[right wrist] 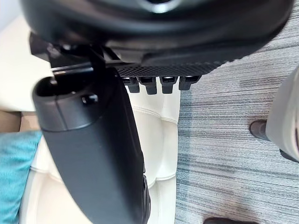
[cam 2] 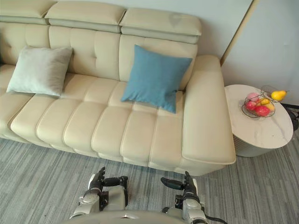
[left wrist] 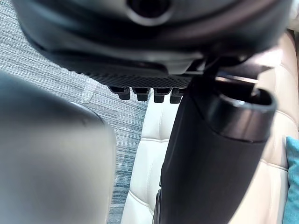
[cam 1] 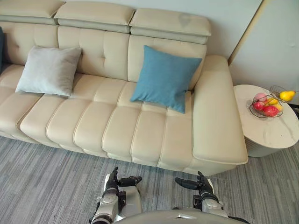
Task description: Pick up cushions and gather them together orderly.
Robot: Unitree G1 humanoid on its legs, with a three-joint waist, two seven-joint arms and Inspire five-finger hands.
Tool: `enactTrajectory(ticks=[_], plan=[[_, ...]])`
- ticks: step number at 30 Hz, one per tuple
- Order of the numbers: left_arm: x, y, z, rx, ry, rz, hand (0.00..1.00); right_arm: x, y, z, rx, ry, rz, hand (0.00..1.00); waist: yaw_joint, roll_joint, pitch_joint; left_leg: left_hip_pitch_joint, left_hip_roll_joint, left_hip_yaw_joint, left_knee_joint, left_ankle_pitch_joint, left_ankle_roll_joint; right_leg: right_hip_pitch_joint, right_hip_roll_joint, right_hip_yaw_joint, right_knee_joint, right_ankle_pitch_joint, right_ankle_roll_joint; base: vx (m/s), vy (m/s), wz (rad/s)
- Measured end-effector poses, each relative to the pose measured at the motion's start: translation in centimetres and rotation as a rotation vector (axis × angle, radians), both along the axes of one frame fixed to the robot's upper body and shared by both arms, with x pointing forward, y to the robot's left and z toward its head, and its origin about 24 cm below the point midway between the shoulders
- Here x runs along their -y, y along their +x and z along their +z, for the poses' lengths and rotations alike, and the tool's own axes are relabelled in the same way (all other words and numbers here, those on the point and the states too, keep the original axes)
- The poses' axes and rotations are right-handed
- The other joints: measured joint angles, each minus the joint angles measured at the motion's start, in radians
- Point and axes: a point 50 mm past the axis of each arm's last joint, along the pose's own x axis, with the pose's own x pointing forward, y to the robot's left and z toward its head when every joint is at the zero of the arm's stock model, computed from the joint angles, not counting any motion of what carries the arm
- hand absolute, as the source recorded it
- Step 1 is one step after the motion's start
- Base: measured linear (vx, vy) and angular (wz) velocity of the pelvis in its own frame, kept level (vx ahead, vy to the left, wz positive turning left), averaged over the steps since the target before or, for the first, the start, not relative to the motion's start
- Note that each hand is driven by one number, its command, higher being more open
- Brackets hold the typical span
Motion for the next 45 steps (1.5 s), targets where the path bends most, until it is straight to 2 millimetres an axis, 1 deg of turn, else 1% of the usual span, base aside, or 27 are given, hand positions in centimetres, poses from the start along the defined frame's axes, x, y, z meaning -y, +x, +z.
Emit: enactTrajectory(ticks=[1,2,3,4,5,6,8,9,10,11,14,16,17,20,23,24,33,37,41,42,45], plan=[[-0.2,0.1,0.0,-0.001,-0.002,0.004,1.00,-0.4,0.3,0.0,0.004,0.018,-0.013,1.00,-0.002,-0.010,0.006,-0.036,-0.010,-0.009,0.168,-0.047,0.047,0.000,-0.024,-0.006,0.002,0.009,0.005,-0.02,0.157,-0.03],[-0.2,-0.1,-0.1,-0.010,-0.007,0.014,1.00,-0.3,0.2,0.0,0.001,0.020,-0.023,1.00,-0.006,-0.009,0.005,-0.039,-0.018,-0.009,0.315,-0.132,0.076,0.016,-0.032,0.001,0.003,0.013,0.013,0.01,0.101,-0.07],[-0.1,-0.5,-0.2,-0.019,-0.006,0.021,1.00,-0.1,-0.4,-0.2,-0.012,0.021,-0.035,1.00,-0.009,0.013,-0.011,-0.008,-0.014,-0.010,0.311,-0.179,0.044,0.034,-0.024,0.004,-0.009,0.016,0.021,-0.01,0.158,0.06],[-0.1,-0.6,-0.3,-0.028,-0.004,0.019,1.00,-0.3,-1.2,-0.6,-0.043,0.036,-0.062,1.00,-0.023,0.001,-0.038,0.041,-0.043,0.000,0.190,-0.188,0.042,0.038,-0.037,0.007,-0.031,0.017,0.030,-0.02,0.212,0.20],[-0.3,-0.5,-0.3,-0.026,0.004,0.014,1.00,-0.9,-1.7,-0.8,-0.065,0.055,-0.061,1.00,-0.029,-0.031,-0.058,0.065,-0.082,0.013,0.096,-0.145,0.052,0.029,-0.066,0.010,-0.055,0.032,0.037,-0.02,0.171,0.21],[-0.2,-0.6,-0.3,-0.032,0.006,0.007,1.00,-1.0,-1.8,-0.9,-0.073,0.060,-0.065,1.00,-0.031,-0.044,-0.065,0.077,-0.096,0.018,0.061,-0.131,0.057,0.030,-0.077,0.010,-0.068,0.039,0.039,0.00,0.117,0.08],[-0.1,-1.2,-0.6,-0.058,0.005,-0.003,1.00,-0.9,-2.1,-1.0,-0.085,0.064,-0.075,1.00,-0.032,-0.046,-0.071,0.105,-0.115,0.029,0.006,-0.111,0.062,0.039,-0.085,0.030,-0.096,0.047,0.039,0.01,0.046,-0.02],[-0.2,-1.5,-0.8,-0.071,0.013,-0.007,1.00,-0.7,-2.4,-1.1,-0.094,0.065,-0.087,1.00,-0.034,-0.056,-0.077,0.137,-0.130,0.038,-0.046,-0.094,0.061,0.052,-0.088,0.050,-0.116,0.052,0.039,0.03,0.019,-0.07],[-0.3,-1.7,-0.9,-0.079,0.015,-0.006,1.00,-0.6,-2.6,-1.2,-0.102,0.067,-0.099,1.00,-0.034,-0.054,-0.083,0.152,-0.135,0.046,-0.076,-0.082,0.062,0.052,-0.088,0.061,-0.124,0.054,0.036,0.05,0.005,-0.13],[-0.4,-2.0,-1.0,-0.091,0.015,-0.002,1.00,-0.3,-2.8,-1.3,-0.107,0.067,-0.121,1.00,-0.033,-0.058,-0.089,0.177,-0.140,0.051,-0.120,-0.064,0.062,0.055,-0.088,0.071,-0.135,0.058,0.031,0.07,-0.015,-0.16],[-0.5,-2.5,-1.2,-0.114,0.014,0.002,1.00,0.2,-3.3,-1.4,-0.120,0.068,-0.166,1.00,-0.039,-0.056,-0.092,0.232,-0.149,0.054,-0.205,-0.020,0.058,0.077,-0.083,0.079,-0.160,0.069,0.027,0.08,-0.025,-0.08],[-0.6,-2.7,-1.3,-0.123,0.013,0.006,1.00,0.3,-3.8,-1.6,-0.139,0.071,-0.189,1.00,-0.039,-0.056,-0.093,0.262,-0.150,0.056,-0.247,0.001,0.055,0.088,-0.076,0.083,-0.172,0.074,0.031,0.13,-0.040,-0.08],[-0.6,-2.7,-1.4,-0.126,0.011,0.006,1.00,0.4,-3.9,-1.6,-0.142,0.072,-0.196,1.00,-0.040,-0.055,-0.092,0.275,-0.147,0.058,-0.269,0.013,0.055,0.094,-0.070,0.086,-0.179,0.080,0.040,0.10,-0.045,-0.05],[-0.8,-3.0,-1.5,-0.135,-0.002,0.028,1.00,0.6,-4.2,-1.7,-0.155,0.070,-0.209,1.00,-0.045,-0.056,-0.092,0.311,-0.144,0.061,-0.295,0.015,0.053,0.128,-0.061,0.089,-0.205,0.088,0.032,0.15,-0.056,-0.06],[-0.7,-3.2,-1.6,-0.140,-0.007,0.024,1.00,0.7,-4.3,-1.8,-0.160,0.069,-0.226,1.00,-0.046,-0.058,-0.091,0.330,-0.143,0.061,-0.295,0.011,0.049,0.152,-0.057,0.092,-0.222,0.098,0.012,0.08,-0.016,-0.03],[-1.5,-4.1,-1.8,-0.169,-0.001,0.061,1.00,2.2,-5.0,-2.0,-0.202,0.035,-0.259,1.00,-0.085,-0.034,-0.024,0.378,-0.141,0.082,-0.301,-0.029,0.056,0.155,-0.055,0.133,-0.201,0.119,0.011,0.00,0.000,0.00],[-1.5,-4.1,-1.8,-0.169,-0.002,0.062,1.00,2.2,-5.0,-2.0,-0.202,0.035,-0.259,1.00,-0.085,-0.033,-0.022,0.377,-0.144,0.080,-0.302,-0.022,0.054,0.170,-0.056,0.129,-0.229,0.116,0.011,0.00,0.000,0.00],[-1.5,-4.1,-1.8,-0.168,-0.010,0.077,1.00,2.2,-5.1,-2.0,-0.205,0.036,-0.259,1.00,-0.085,-0.031,-0.021,0.383,-0.142,0.085,-0.302,-0.019,0.050,0.177,-0.055,0.131,-0.232,0.109,0.021,0.00,-0.002,-0.02],[-1.3,-4.3,-1.9,-0.169,-0.026,0.093,1.00,2.4,-5.1,-2.0,-0.204,0.032,-0.261,1.00,-0.089,-0.024,-0.016,0.412,-0.137,0.114,-0.301,-0.020,0.046,0.193,-0.053,0.148,-0.230,0.107,0.023,-0.01,0.003,-0.19],[-1.1,-4.4,-2.0,-0.171,-0.043,0.107,1.00,2.4,-5.1,-2.0,-0.201,0.031,-0.258,1.00,-0.092,-0.022,-0.015,0.430,-0.133,0.136,-0.301,-0.024,0.040,0.197,-0.052,0.170,-0.223,0.098,0.028,-0.03,0.003,-0.29],[-1.0,-4.5,-2.0,-0.174,-0.054,0.108,1.00,2.5,-5.1,-1.9,-0.193,0.034,-0.269,1.00,-0.095,-0.016,-0.012,0.447,-0.121,0.166,-0.301,-0.026,0.037,0.192,-0.044,0.199,-0.213,0.096,0.030,-0.05,-0.010,-0.35]])
